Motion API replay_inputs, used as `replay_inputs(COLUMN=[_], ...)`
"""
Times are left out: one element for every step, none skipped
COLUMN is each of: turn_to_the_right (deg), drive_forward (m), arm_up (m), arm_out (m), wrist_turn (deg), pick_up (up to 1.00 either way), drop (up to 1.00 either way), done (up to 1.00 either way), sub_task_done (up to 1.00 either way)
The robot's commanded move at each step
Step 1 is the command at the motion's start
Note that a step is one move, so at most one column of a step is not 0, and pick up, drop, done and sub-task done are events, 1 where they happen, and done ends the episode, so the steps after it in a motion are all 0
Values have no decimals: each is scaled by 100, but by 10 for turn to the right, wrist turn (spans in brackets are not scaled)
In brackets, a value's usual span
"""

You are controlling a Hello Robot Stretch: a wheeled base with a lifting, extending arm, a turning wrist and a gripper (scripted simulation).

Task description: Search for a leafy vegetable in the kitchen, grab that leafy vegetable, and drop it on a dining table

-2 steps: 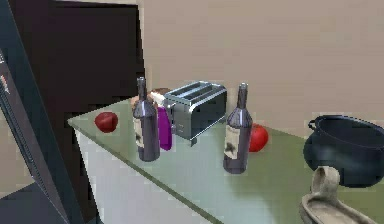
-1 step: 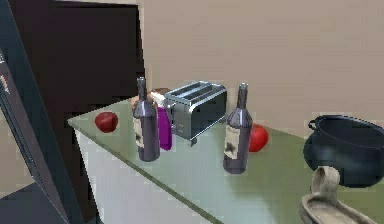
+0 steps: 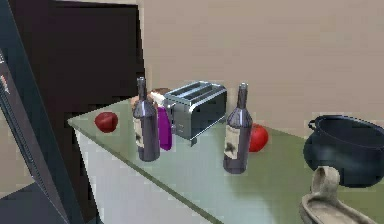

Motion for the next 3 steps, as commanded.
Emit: replay_inputs(turn_to_the_right=[0,450,450], drive_forward=[0,0,0], arm_up=[0,0,0], arm_out=[-48,0,0], wrist_turn=[0,0,0], pick_up=[0,0,0], drop=[0,0,0], done=[0,0,0], sub_task_done=[0,0,0])
